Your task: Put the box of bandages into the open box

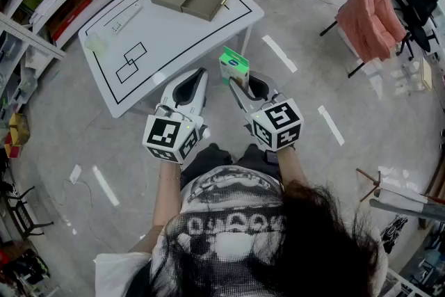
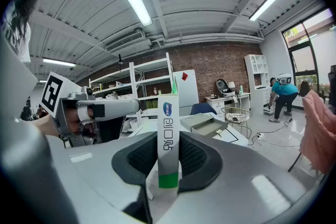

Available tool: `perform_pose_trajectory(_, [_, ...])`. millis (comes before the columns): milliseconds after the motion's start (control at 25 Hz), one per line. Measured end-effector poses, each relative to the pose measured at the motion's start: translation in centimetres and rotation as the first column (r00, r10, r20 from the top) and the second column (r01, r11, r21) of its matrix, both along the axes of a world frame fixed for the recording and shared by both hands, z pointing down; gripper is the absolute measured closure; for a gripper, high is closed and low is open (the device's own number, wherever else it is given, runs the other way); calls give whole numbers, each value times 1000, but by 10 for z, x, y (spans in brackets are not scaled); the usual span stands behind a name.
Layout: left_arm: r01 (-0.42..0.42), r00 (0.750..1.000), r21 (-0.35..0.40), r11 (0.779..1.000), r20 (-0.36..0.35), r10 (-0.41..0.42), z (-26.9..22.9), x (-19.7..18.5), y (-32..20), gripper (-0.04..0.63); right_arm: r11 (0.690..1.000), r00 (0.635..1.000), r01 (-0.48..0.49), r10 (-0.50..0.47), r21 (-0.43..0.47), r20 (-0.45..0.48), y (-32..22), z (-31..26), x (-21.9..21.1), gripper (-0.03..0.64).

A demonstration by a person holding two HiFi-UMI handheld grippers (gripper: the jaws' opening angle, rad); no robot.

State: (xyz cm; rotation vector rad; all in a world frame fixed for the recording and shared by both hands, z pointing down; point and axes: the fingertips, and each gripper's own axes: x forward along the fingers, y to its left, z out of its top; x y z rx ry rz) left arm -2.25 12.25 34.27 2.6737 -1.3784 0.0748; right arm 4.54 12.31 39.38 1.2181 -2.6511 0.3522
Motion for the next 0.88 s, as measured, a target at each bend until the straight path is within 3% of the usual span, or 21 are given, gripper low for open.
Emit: perform_pose_trajectory(880, [-28,1000,-51,998,1,28,21,-74,-1,595,996,997,-38,43,-79,62,6,21,-70,525])
